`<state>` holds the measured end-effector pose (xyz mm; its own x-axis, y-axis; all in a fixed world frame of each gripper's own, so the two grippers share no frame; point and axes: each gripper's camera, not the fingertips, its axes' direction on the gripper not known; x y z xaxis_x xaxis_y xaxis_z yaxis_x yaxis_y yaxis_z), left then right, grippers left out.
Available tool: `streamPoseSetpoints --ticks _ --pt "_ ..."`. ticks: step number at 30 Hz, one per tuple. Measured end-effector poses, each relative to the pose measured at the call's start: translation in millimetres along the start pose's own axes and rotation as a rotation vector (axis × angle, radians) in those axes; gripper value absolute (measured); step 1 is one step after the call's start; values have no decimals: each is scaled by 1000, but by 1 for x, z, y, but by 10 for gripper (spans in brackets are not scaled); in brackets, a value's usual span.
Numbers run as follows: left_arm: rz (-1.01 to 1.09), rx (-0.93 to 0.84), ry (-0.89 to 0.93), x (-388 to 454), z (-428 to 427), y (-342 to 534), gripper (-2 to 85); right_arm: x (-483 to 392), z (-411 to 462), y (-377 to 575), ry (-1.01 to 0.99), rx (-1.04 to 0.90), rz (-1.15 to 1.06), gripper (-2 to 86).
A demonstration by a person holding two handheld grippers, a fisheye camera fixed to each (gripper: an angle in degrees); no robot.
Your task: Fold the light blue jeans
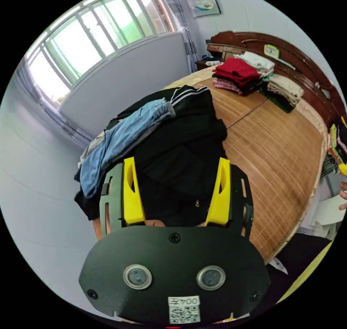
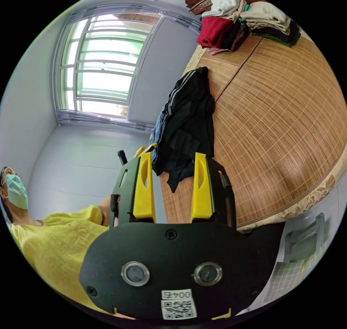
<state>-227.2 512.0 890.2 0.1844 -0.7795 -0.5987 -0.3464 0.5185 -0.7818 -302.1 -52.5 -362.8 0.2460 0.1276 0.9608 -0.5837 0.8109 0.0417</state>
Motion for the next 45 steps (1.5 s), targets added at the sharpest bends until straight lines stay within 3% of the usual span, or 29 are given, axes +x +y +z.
streamPoseSetpoints --ticks 5,16,20,22,26,33,40,45 --pt "77 -60 -121 -11 60 -97 292 34 6 -3 -2 3 60 137" --pt "-8 -282 -132 -66 148 -210 253 78 4 5 -9 -18 137 105" --pt "-39 -428 -71 -95 153 -233 130 84 -7 8 -22 9 150 88" --pt "-138 -382 -31 -121 133 -235 57 85 -8 7 -34 -14 152 75" --pt "-290 -238 256 -193 80 -198 18 79 -12 5 -67 -36 133 59" --pt "-166 -107 316 -196 -38 -60 5 58 -18 11 -152 -69 76 39" --pt "-233 -267 452 -152 -95 89 2 36 -26 24 -192 -106 17 20" --pt "-99 -461 545 -54 -97 147 0 25 -39 35 -198 -136 -10 2"
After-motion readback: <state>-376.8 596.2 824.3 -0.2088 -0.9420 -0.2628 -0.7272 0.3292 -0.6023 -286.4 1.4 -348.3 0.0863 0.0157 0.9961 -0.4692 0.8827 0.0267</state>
